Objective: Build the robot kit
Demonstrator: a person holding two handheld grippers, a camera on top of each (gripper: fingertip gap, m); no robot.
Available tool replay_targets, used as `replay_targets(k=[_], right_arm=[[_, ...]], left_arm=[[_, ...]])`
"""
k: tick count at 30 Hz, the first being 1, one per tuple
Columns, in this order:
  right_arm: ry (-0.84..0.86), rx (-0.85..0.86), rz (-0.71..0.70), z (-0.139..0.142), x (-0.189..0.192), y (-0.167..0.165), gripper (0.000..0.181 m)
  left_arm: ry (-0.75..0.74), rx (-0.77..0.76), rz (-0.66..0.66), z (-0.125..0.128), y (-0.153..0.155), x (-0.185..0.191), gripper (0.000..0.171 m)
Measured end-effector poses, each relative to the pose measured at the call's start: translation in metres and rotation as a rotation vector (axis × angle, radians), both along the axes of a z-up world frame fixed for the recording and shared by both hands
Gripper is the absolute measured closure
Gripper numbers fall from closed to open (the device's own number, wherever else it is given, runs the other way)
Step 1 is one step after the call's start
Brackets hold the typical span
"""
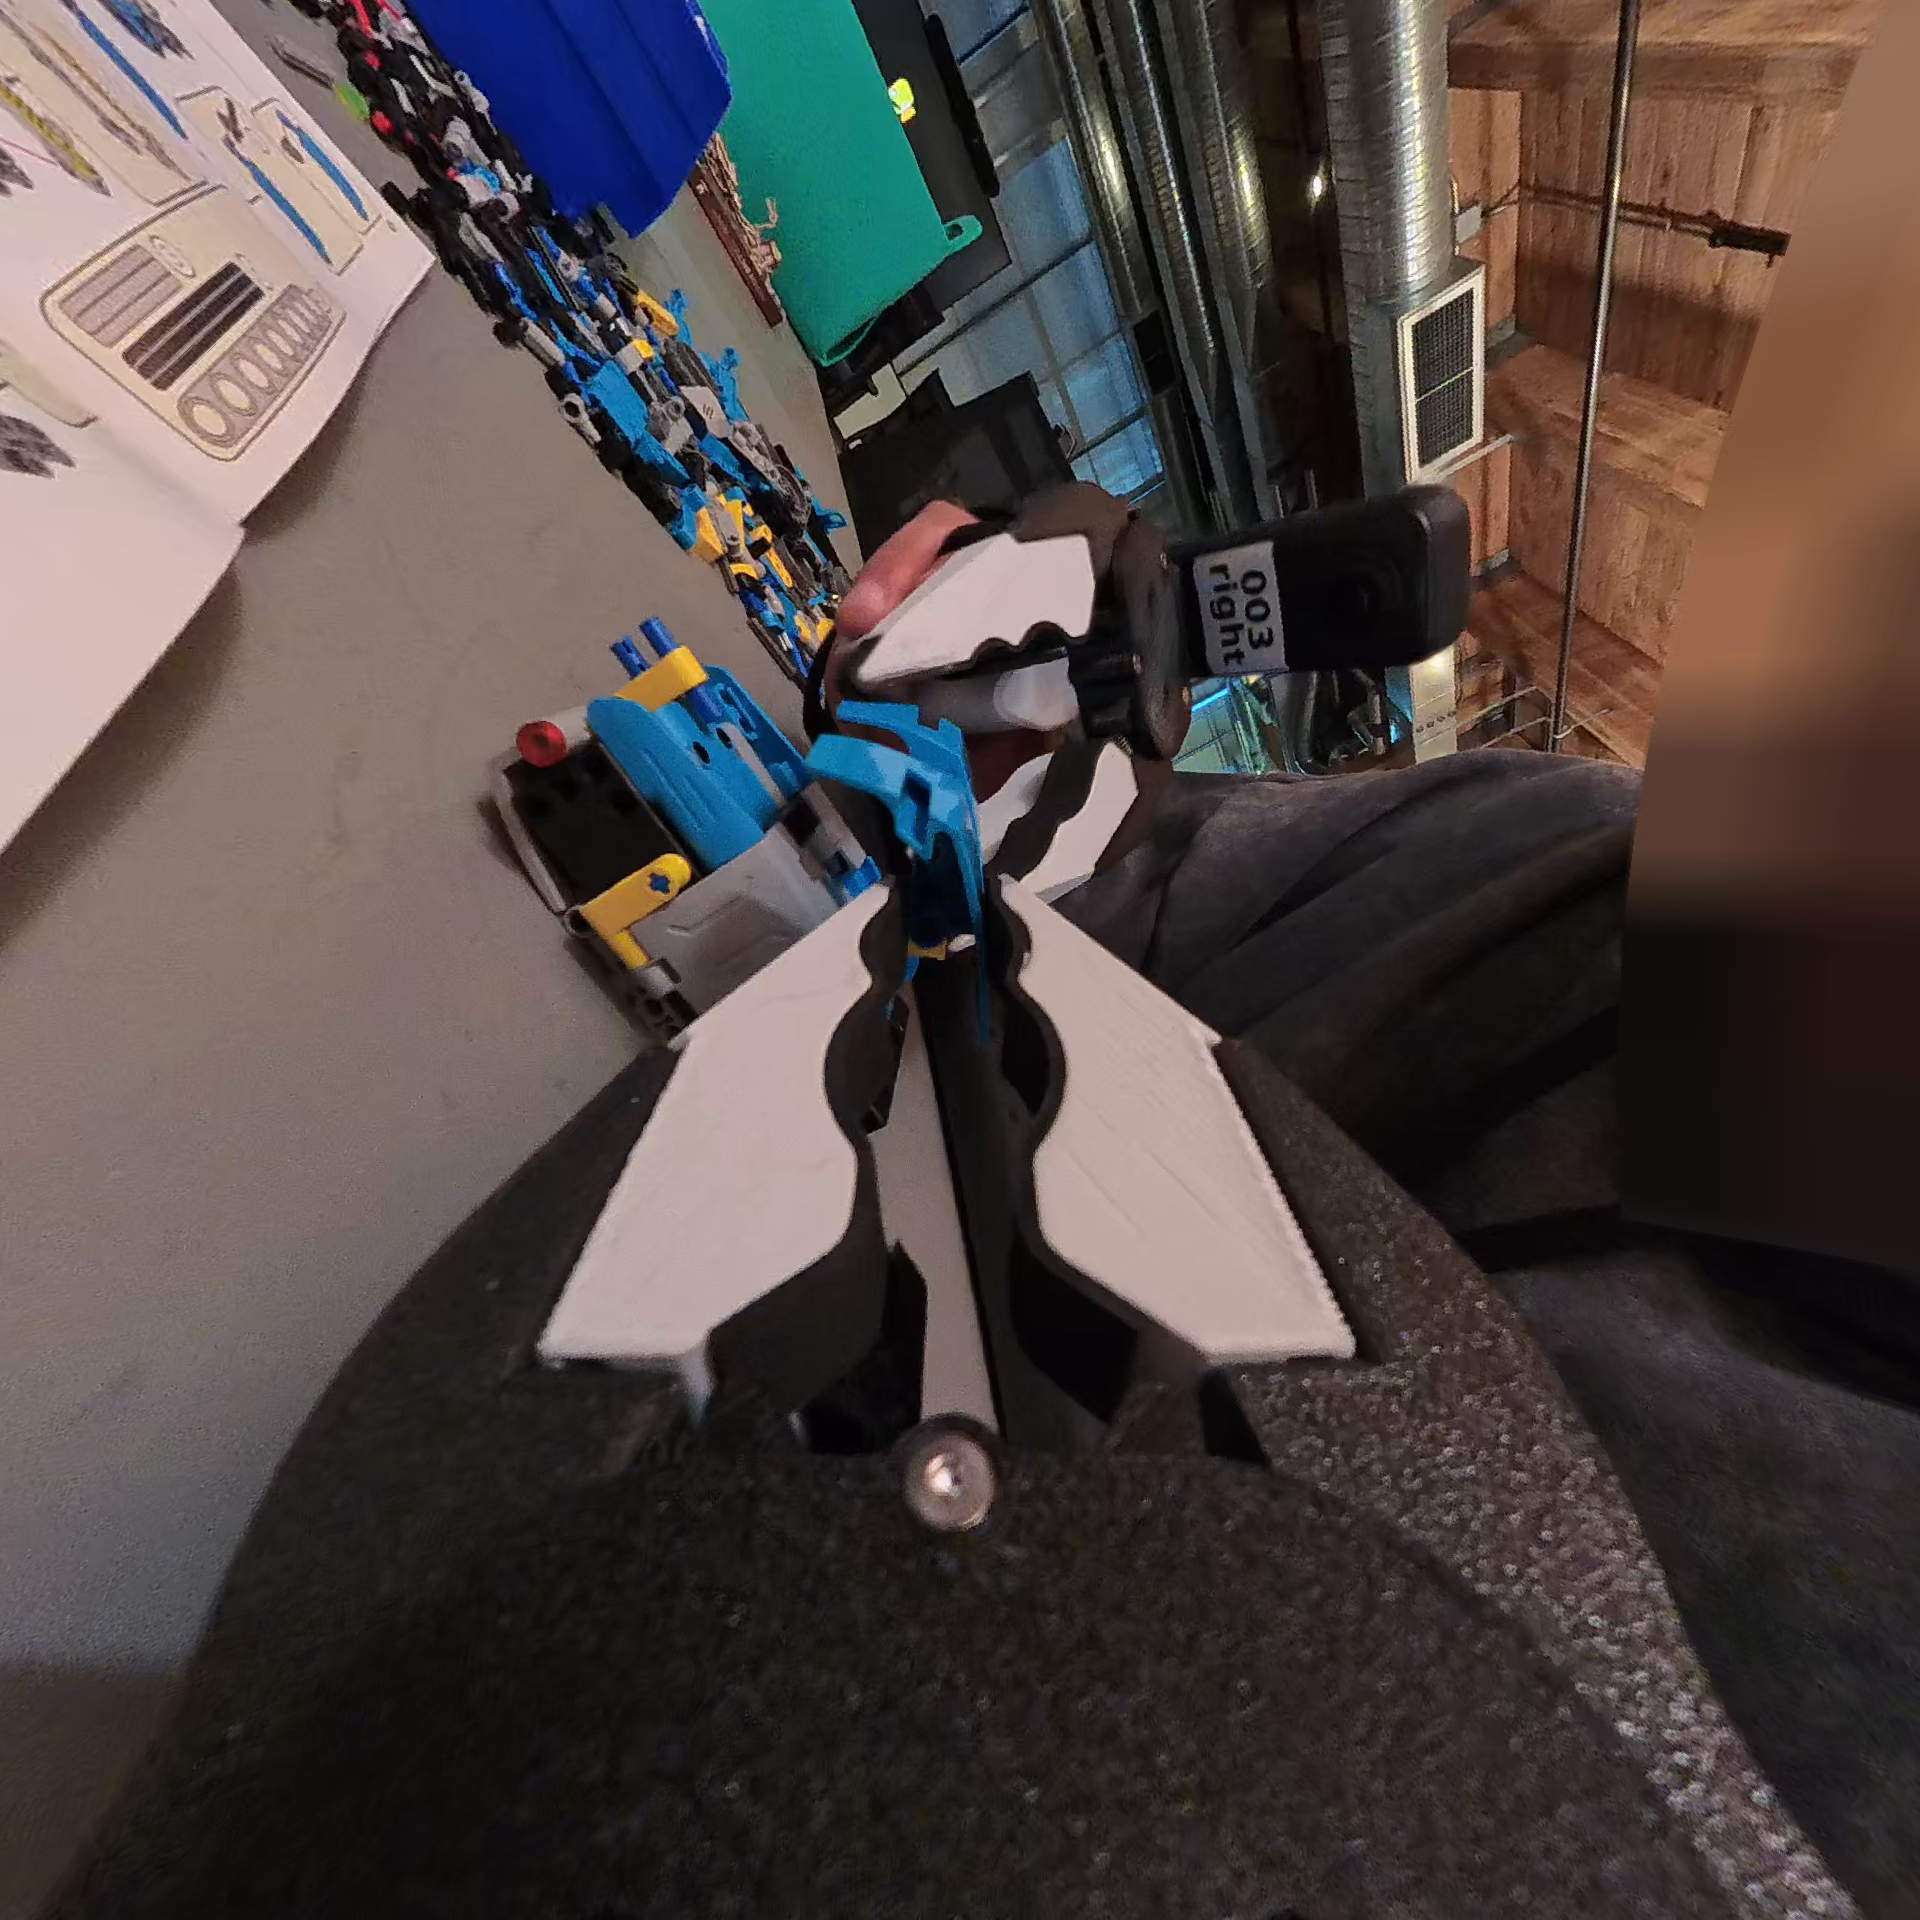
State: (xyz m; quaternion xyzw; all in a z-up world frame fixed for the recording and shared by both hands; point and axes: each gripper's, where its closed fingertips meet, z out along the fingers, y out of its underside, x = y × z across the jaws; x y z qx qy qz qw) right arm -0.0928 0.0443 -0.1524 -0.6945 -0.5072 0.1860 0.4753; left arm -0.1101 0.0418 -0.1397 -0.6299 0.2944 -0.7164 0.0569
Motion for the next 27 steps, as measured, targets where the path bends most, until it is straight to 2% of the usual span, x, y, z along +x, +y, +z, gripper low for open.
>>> replay_targets(k=[4, 10, 13, 15, 18, 24, 27], right_arm=[[-0.021, -0.024, 0.0, -0.004, 0.001, -0.001, 0.125], [0.053, -0.113, -0.017, 0.003, 0.007, 0.0, 0.126], [0.094, -0.179, -0.041, 0.006, 0.019, 0.001, 0.126], [0.101, -0.233, -0.054, 0.003, 0.028, 0.001, 0.127], [0.073, -0.306, -0.078, -0.01, 0.037, 0.003, 0.126], [0.086, -0.394, -0.116, -0.019, 0.044, 0.008, 0.126], [0.085, -0.467, -0.1, -0.027, 0.043, 0.005, 0.127]], left_arm=[[0.015, 0.011, 0.006, -0.002, 0.0, 0.001, 0.159], [-0.033, 0.082, 0.03, 0.005, 0.0, -0.001, 0.151], [-0.062, 0.131, 0.1, 0.01, 0.009, -0.003, 0.15], [-0.067, 0.218, 0.165, 0.012, 0.018, -0.005, 0.15], [-0.051, 0.427, 0.241, 0.012, 0.023, -0.003, 0.145], [0.061, 0.627, 0.182, -0.003, 0.004, 0.014, 0.142], [0.136, 0.693, 0.205, -0.012, 0.007, 0.021, 0.141]])
